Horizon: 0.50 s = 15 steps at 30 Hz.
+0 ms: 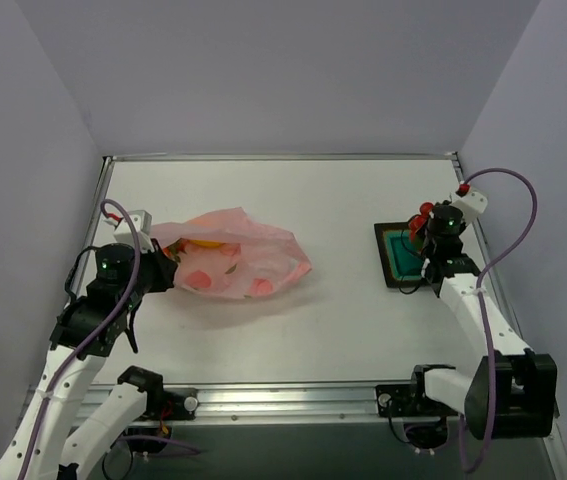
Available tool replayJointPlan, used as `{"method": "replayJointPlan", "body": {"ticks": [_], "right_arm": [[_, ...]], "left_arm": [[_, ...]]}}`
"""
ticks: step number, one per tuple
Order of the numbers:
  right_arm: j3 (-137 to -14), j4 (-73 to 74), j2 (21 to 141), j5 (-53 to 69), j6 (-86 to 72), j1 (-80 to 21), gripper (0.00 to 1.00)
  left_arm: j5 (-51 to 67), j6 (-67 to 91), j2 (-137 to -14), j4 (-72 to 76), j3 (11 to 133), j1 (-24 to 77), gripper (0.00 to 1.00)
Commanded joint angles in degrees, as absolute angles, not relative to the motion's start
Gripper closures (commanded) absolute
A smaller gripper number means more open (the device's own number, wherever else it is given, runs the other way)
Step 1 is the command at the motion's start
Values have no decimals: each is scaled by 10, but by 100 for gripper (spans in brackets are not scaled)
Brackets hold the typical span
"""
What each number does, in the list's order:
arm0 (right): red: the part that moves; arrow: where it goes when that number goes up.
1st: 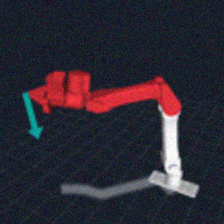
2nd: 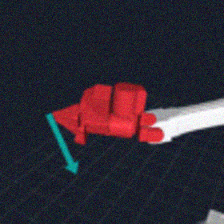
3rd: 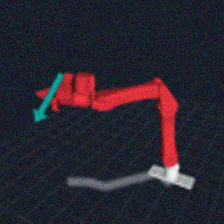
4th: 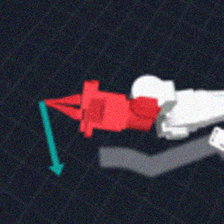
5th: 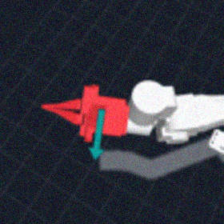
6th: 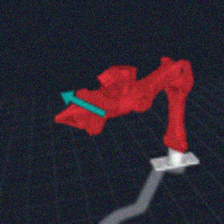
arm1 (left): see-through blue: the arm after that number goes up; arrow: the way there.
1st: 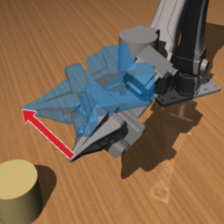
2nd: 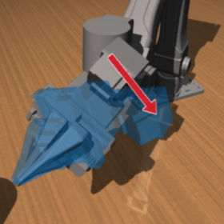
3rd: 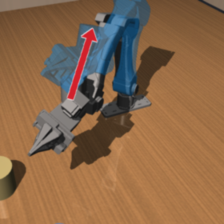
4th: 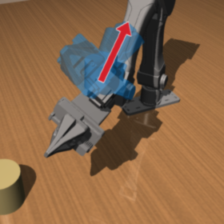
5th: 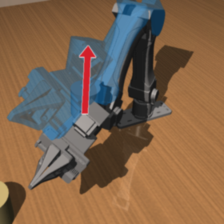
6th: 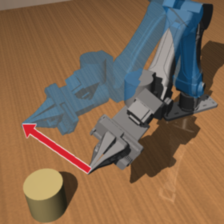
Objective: Take the fake fruits out of the plastic bag
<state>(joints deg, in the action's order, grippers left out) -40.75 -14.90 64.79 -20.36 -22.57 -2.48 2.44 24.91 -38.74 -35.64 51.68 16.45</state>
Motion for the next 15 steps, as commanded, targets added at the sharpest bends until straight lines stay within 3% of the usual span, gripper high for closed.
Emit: {"method": "replayJointPlan", "body": {"ticks": [1,12,15], "right_arm": [[-396,-266,673,-131,-255,15,100],[-295,-333,694,-46,-338,121,100],[-287,-313,684,-47,-345,142,86]], "left_arm": [[20,228,-379,-355,537,178,98],[17,223,-382,-355,539,187,97],[18,225,-385,-355,539,187,98]]}}
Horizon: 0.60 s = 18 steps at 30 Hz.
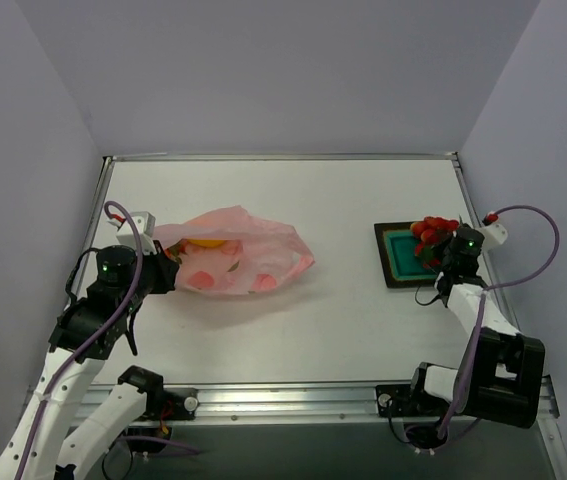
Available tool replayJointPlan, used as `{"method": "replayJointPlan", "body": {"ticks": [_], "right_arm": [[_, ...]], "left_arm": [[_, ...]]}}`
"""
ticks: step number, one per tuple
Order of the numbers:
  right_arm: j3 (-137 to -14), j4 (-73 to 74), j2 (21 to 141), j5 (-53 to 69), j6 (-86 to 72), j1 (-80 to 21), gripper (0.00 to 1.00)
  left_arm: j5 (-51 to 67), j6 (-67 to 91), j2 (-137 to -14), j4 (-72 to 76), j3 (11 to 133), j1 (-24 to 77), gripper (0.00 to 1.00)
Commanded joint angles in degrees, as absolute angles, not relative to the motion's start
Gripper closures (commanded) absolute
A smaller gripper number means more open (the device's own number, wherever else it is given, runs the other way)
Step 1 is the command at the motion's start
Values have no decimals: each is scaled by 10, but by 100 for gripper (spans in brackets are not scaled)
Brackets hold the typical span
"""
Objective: Take the fake fruits out of the plastic bag
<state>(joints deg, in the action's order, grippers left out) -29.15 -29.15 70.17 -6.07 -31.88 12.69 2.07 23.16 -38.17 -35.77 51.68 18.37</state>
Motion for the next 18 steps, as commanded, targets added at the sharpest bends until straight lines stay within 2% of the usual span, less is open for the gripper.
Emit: {"method": "replayJointPlan", "body": {"ticks": [1,3,4,6,12,15,18], "right_arm": [[-290,-298,674,-59,-347,142,71],[-294,-273,665,-72,-350,142,51],[-301,-264,654,-69,-349,142,33],[-313,-235,646,-55,-344,142,22],[-347,-180,602,-29,-337,138,18],[-353,-173,557,-36,-343,127,11],[-357,-193,506,-54,-339,56,11]], "left_arm": [[18,225,-386,-355,538,187,97],[20,226,-389,-357,537,186,98],[21,228,-388,-359,537,186,97],[21,231,-387,-361,536,186,98],[26,236,-389,-362,533,187,98],[22,234,-389,-371,536,187,97],[10,228,-382,-388,535,186,98]]}}
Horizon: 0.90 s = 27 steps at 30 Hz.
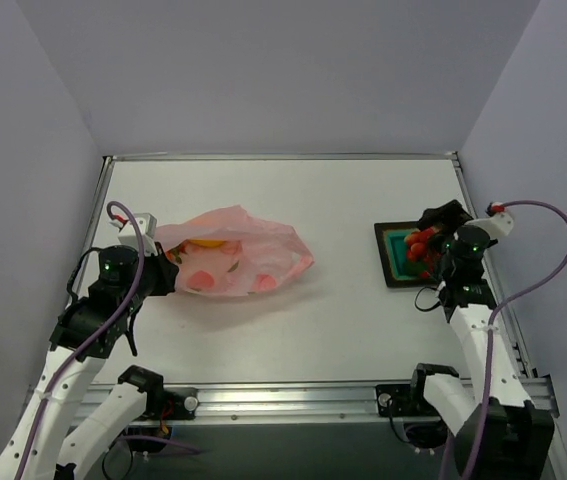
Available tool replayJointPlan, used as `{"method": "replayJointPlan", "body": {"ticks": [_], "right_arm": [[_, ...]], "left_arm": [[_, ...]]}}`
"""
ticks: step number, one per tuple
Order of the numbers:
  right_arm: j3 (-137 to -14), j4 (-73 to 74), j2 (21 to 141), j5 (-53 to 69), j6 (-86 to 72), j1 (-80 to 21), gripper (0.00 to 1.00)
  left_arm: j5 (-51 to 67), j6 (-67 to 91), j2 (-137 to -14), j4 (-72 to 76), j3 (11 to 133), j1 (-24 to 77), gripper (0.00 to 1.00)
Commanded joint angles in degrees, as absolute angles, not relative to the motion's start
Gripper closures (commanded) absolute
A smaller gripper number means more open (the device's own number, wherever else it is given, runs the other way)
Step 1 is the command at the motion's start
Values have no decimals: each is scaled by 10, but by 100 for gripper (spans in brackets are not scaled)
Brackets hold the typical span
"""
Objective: Take the fake fruits out of the plastic bag
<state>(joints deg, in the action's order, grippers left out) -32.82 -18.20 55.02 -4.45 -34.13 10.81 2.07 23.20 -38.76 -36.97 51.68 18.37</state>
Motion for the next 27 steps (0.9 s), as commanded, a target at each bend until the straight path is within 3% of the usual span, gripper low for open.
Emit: {"method": "replayJointPlan", "body": {"ticks": [1,2,3,4,6,7,11,13,20,24,27], "right_arm": [[-360,-202,508,-58,-332,-12,14],[-373,-216,514,-60,-311,-56,21],[-383,-221,540,-67,-302,-101,47],[-392,-235,557,-76,-291,-199,64],[-429,-250,623,-83,-254,-291,95],[-445,-255,646,-83,-249,-332,100],[-497,-344,754,-58,-236,-507,100],[-528,-380,829,-30,-229,-535,100],[-657,-475,1095,-6,-226,-559,100],[-714,-450,1168,-19,-196,-562,100],[-677,-467,1173,-23,-216,-570,100]], "left_arm": [[6,227,-380,-391,534,186,98],[5,226,-375,-395,532,185,98],[6,228,-375,-402,531,186,98],[5,229,-376,-406,530,186,98],[5,246,-382,-420,530,186,97],[5,255,-385,-425,532,186,97],[-18,315,-374,-424,512,186,98],[-38,351,-367,-411,494,186,98],[-87,425,-370,-397,434,187,98],[-107,427,-365,-403,427,188,98],[-126,419,-371,-414,428,188,98]]}}
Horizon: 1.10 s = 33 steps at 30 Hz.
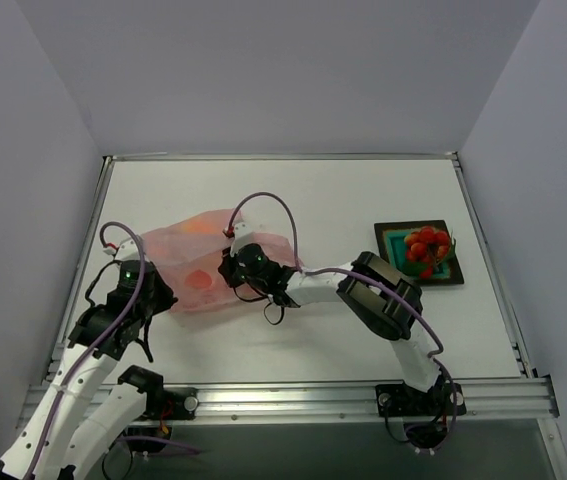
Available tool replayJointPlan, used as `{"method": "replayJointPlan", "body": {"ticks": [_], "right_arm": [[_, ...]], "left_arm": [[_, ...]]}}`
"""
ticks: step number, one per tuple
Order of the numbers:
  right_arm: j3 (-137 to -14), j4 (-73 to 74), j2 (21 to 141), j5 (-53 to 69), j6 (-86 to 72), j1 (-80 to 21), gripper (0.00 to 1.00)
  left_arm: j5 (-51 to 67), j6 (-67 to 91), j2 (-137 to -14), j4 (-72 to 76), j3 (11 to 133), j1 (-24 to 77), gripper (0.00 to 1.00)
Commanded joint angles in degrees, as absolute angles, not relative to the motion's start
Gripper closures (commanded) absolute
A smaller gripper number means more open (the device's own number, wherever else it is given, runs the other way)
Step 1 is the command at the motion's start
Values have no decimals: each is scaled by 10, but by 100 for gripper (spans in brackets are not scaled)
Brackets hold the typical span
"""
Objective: Take the fake fruits out of the plastic bag
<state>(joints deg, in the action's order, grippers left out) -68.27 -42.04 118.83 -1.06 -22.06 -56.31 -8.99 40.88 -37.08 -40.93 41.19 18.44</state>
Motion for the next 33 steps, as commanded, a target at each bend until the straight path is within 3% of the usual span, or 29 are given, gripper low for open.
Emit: {"method": "replayJointPlan", "body": {"ticks": [1,7,10,11,14,19,23,25,29,30,33], "right_arm": [[-661,-474,1172,-25,-228,-571,100],[-581,-512,1129,-70,-245,-606,98],[-611,-491,1114,-81,-218,-602,82],[-626,-481,1114,-84,-208,-600,71],[-695,-444,1151,-98,-168,-595,59],[-763,-419,1188,-62,-153,-579,50],[-800,-427,1203,-76,-126,-573,36],[-809,-437,1203,-77,-121,-566,36],[-828,-431,1198,-80,-110,-565,31],[-831,-425,1198,-81,-112,-566,31],[-831,-415,1194,-77,-120,-566,30]], "left_arm": [[-125,420,-372,-412,420,188,98],[-122,443,-368,-388,388,188,98],[-119,440,-354,-383,398,190,98],[-120,439,-348,-387,409,191,98],[-98,419,-343,-372,420,191,98],[-71,410,-364,-342,447,192,98],[-50,392,-373,-312,468,195,98],[-57,376,-382,-322,491,195,96],[-81,310,-400,-397,566,195,69],[-83,302,-404,-408,583,194,55],[-80,278,-425,-445,649,193,35]]}}
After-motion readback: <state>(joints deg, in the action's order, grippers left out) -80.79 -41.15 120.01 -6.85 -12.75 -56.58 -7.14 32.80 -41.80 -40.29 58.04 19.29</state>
